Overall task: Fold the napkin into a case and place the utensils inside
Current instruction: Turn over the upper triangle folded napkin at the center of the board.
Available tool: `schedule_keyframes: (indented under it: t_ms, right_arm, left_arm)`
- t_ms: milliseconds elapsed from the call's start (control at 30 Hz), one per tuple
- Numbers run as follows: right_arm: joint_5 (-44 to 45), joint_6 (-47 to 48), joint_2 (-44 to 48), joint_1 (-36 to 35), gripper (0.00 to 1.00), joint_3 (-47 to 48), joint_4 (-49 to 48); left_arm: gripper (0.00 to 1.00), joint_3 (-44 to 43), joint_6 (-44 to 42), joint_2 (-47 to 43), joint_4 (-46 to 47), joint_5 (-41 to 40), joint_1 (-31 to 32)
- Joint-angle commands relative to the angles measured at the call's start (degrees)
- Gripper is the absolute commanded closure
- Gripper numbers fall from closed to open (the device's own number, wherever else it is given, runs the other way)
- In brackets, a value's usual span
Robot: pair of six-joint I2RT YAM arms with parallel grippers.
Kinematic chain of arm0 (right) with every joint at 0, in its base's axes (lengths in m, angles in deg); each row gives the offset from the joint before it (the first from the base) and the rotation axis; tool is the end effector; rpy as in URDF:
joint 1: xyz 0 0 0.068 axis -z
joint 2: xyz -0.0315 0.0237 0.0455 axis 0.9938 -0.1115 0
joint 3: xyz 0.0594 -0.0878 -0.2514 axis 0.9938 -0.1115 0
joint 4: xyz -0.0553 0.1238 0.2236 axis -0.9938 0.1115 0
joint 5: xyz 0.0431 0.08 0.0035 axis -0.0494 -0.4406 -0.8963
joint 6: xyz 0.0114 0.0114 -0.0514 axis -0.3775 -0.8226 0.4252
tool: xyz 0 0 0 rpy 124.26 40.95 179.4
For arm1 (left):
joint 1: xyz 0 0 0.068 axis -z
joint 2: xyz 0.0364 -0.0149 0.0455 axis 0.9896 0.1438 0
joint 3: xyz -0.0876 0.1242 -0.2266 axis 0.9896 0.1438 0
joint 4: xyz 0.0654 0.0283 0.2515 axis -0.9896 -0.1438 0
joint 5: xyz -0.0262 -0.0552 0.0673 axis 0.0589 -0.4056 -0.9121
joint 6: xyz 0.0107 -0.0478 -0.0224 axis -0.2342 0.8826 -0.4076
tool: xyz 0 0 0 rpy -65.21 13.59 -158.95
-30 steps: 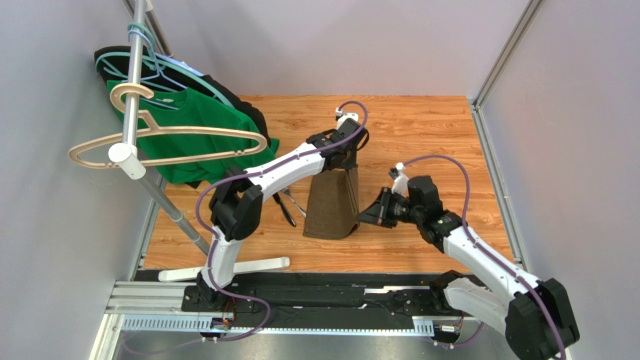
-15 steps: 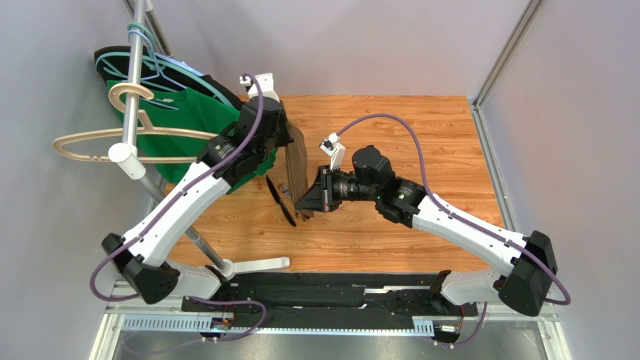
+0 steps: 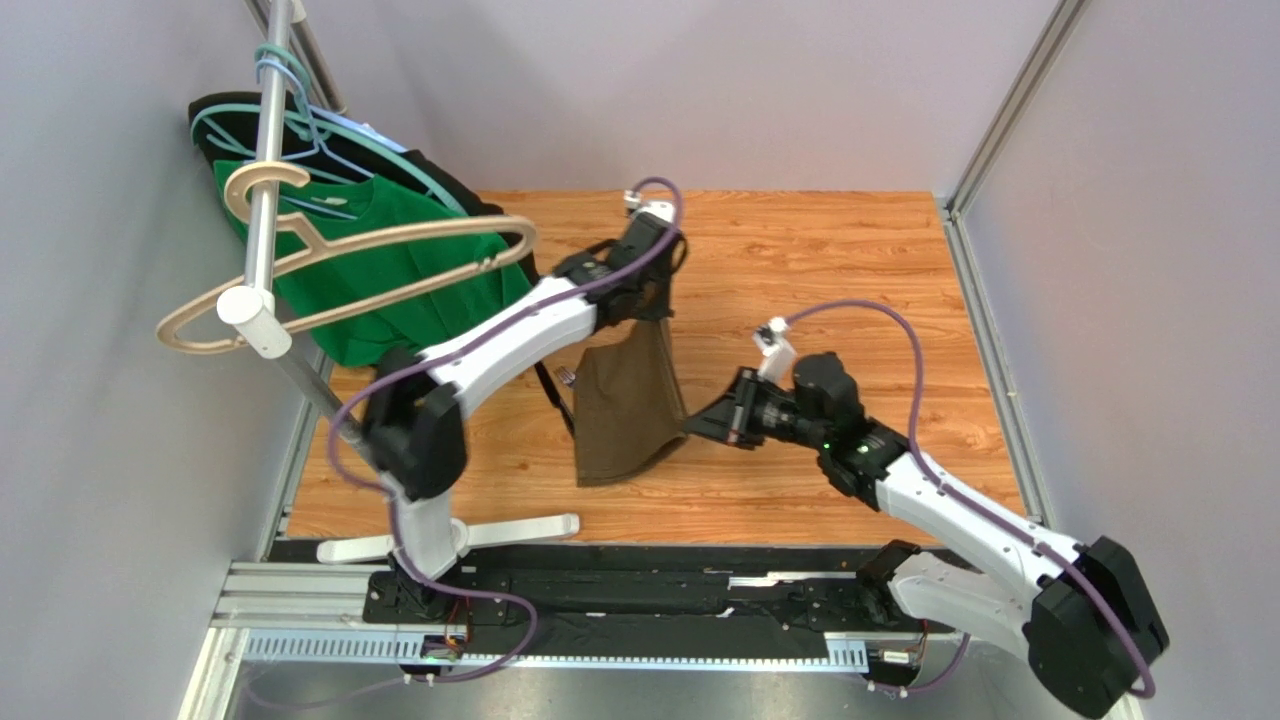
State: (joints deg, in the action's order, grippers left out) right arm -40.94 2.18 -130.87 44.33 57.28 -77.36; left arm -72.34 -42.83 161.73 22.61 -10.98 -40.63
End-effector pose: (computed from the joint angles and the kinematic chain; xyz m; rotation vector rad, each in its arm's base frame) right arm 0.1675 0.1560 0.2493 -0.1226 2.2157 1.3652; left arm 0.3146 -0.2607 0.3194 0.0806 2.2916 -0.3021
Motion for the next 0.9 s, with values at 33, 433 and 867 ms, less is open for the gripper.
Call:
schedule_keyframes:
  t_ms: [33,433,867]
  right_arm:
    - [-10.2,-1.7,7.2,14.3,1.00,-15.0,0.1]
    - [-3.0,7.5,3.7,25.6,1.00,-17.4,15.4]
    - [9.2,11.0,8.6,25.7,0.53,-9.7,33.7]
  left_arm:
    - [1.00,-11.1,0.6,14.8,8.8,2.3,3.7]
    - [1.00,-22.4,-1.3,30.9,9.6,4.1,5.3]
    - [0.52,-27.7,-3.9,32.0,10.9,8.9,6.5]
